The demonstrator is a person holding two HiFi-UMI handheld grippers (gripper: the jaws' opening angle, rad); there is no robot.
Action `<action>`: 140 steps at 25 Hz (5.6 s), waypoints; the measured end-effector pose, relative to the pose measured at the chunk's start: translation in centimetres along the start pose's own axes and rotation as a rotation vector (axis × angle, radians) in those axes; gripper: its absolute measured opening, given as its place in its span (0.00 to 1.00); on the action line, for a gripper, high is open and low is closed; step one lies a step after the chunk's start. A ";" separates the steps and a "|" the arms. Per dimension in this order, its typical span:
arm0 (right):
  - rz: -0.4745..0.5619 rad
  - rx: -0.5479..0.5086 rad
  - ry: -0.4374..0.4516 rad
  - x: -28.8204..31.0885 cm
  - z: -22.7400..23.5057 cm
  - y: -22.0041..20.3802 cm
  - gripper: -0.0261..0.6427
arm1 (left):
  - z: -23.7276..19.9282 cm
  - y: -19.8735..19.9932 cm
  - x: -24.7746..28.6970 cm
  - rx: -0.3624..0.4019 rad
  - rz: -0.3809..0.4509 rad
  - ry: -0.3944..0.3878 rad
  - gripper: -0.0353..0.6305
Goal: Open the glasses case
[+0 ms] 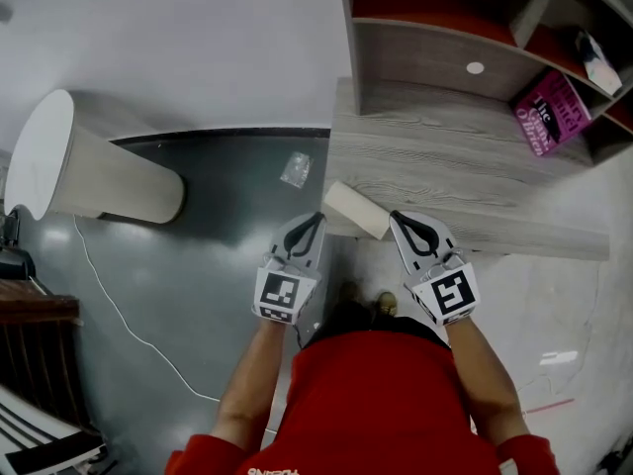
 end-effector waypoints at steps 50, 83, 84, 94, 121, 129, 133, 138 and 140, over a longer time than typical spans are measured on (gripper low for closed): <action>-0.578 -0.112 0.040 7.0 -0.3 -12.2 0.49 | -3.2 -10.0 9.2 -0.018 -0.441 -0.404 0.28; -0.359 0.188 -0.063 6.6 7.6 -9.8 0.10 | -3.2 -9.6 9.5 0.003 -0.464 -0.388 0.28; -0.363 0.187 -0.067 6.7 7.8 -9.8 0.10 | -3.2 -9.6 9.6 0.003 -0.465 -0.387 0.28; -0.393 0.182 -0.098 7.3 9.2 -10.6 0.11 | -3.2 -9.5 9.8 -0.005 -0.470 -0.370 0.28; -0.278 0.126 -0.020 5.9 7.2 -6.6 0.14 | -3.0 -5.9 7.8 -0.027 -0.374 -0.288 0.28; -0.106 0.115 -0.018 3.9 5.9 -1.9 0.11 | -2.2 0.6 6.1 -0.011 -0.129 -0.192 0.18; -0.015 0.088 -0.012 2.5 4.9 1.0 0.08 | -1.6 4.0 5.1 -0.009 -0.005 -0.159 0.14; 0.114 0.062 -0.042 0.0 3.7 4.5 0.05 | -0.7 8.3 3.0 -0.039 0.140 -0.119 0.10; 0.154 0.054 -0.052 -1.1 3.2 5.5 0.05 | -0.2 10.0 2.2 -0.055 0.192 -0.105 0.09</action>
Point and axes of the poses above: the fingertips, and each gripper's own axes: x forward along the fingers, z to its right, y out of its top, the point moved 10 cm from there along -x, backward along the fingers, and after that the axes turned 6 degrees about x, right-handed, at the moved point
